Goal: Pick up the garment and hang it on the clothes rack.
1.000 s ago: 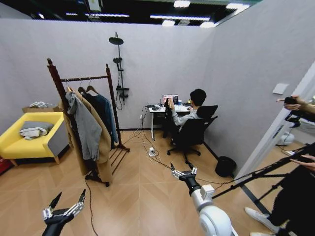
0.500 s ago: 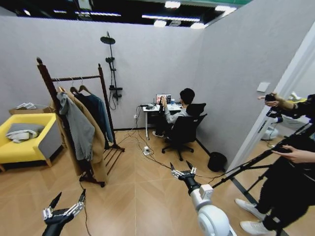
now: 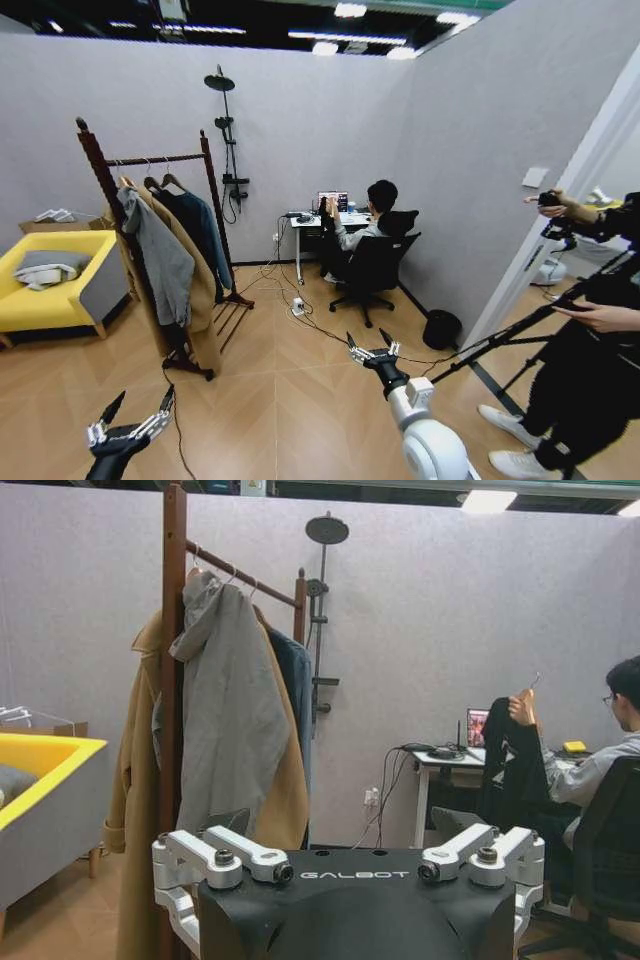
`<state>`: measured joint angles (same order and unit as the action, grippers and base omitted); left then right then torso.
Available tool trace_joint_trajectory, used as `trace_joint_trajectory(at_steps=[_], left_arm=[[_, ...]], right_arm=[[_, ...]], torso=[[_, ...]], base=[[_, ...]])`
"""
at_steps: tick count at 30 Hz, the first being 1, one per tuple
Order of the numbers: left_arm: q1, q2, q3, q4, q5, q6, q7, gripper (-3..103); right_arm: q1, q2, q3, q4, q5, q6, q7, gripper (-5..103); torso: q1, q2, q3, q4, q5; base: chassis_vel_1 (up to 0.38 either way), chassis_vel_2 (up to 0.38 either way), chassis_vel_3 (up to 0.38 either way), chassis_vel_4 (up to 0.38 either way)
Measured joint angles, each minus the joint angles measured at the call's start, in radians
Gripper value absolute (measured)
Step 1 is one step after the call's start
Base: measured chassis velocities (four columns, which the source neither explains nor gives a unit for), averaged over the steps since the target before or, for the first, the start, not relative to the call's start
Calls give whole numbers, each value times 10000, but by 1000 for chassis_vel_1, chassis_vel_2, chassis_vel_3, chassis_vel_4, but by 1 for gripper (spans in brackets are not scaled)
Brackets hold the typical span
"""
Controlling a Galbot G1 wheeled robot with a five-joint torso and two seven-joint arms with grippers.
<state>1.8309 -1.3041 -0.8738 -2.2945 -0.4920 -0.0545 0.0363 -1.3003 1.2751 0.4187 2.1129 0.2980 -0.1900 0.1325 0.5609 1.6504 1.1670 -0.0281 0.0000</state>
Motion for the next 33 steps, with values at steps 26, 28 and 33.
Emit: trace_joint_trajectory(at_steps=[26, 28, 33], left_arm=[[0, 0, 0, 0, 0, -1, 0, 100], [0, 0, 0, 0, 0, 0, 0, 100], [0, 0, 0, 0, 0, 0, 0, 100]], right_arm=[[-464, 254, 553, 559, -46, -161, -167, 100], [-531, 252, 604, 636, -54, -197, -173, 100], [-1090, 271, 1035, 1087, 11, -197, -382, 100]], torso=[[0, 0, -1, -1, 0], [0, 0, -1, -1, 0], [0, 0, -1, -1, 0]], base=[[0, 0, 0, 0], [0, 0, 0, 0], [0, 0, 0, 0]])
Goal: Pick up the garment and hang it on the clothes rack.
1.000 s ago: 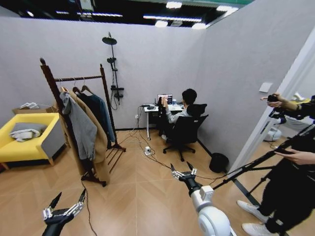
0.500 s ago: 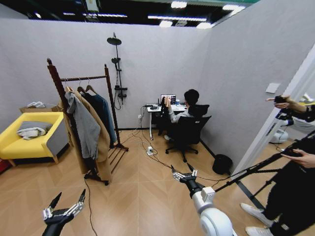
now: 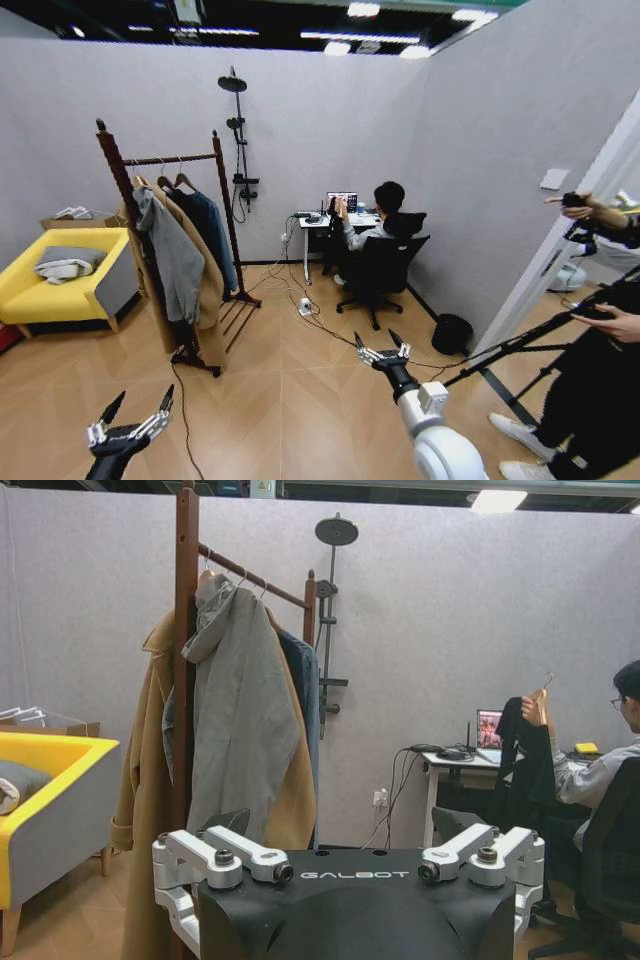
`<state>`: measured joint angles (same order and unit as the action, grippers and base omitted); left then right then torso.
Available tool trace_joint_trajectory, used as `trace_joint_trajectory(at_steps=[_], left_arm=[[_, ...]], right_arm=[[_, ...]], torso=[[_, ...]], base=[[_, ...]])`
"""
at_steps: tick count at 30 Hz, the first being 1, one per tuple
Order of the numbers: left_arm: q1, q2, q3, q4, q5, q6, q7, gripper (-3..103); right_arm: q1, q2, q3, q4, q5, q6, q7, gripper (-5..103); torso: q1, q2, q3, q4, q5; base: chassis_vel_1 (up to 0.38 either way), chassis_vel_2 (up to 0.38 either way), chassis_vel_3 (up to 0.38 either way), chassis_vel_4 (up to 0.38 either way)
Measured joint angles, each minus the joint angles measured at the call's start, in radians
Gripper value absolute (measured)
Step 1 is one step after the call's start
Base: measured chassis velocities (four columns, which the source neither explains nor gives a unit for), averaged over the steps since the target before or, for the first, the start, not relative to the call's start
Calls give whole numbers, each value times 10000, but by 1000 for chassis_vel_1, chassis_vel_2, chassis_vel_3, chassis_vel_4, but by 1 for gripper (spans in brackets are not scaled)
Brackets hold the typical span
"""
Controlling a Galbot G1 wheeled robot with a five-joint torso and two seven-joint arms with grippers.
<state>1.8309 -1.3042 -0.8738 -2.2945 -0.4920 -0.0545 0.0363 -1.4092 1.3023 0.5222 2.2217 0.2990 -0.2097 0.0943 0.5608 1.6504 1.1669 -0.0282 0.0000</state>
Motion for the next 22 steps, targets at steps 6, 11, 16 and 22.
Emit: trace_joint_trajectory(at_steps=[6, 11, 16, 22], left_arm=[[0, 0, 0, 0, 0, 0, 0, 100], [0, 0, 0, 0, 0, 0, 0, 100], [0, 0, 0, 0, 0, 0, 0, 100], [0, 0, 0, 0, 0, 0, 0, 100]], right_arm=[[-773, 359, 732, 551, 40, 94, -572, 100], [-1027, 616, 953, 692, -121, 234, -790, 100], [-1093, 691, 989, 673, -148, 373, -783, 100], [-1140, 738, 1039, 606, -145, 559, -770, 100]], torso=[[0, 1, -1, -2, 0], [0, 0, 0, 0, 0], [0, 1, 0, 0, 0], [0, 0, 0, 0, 0]], base=[[0, 0, 0, 0], [0, 0, 0, 0], [0, 0, 0, 0], [0, 0, 0, 0]])
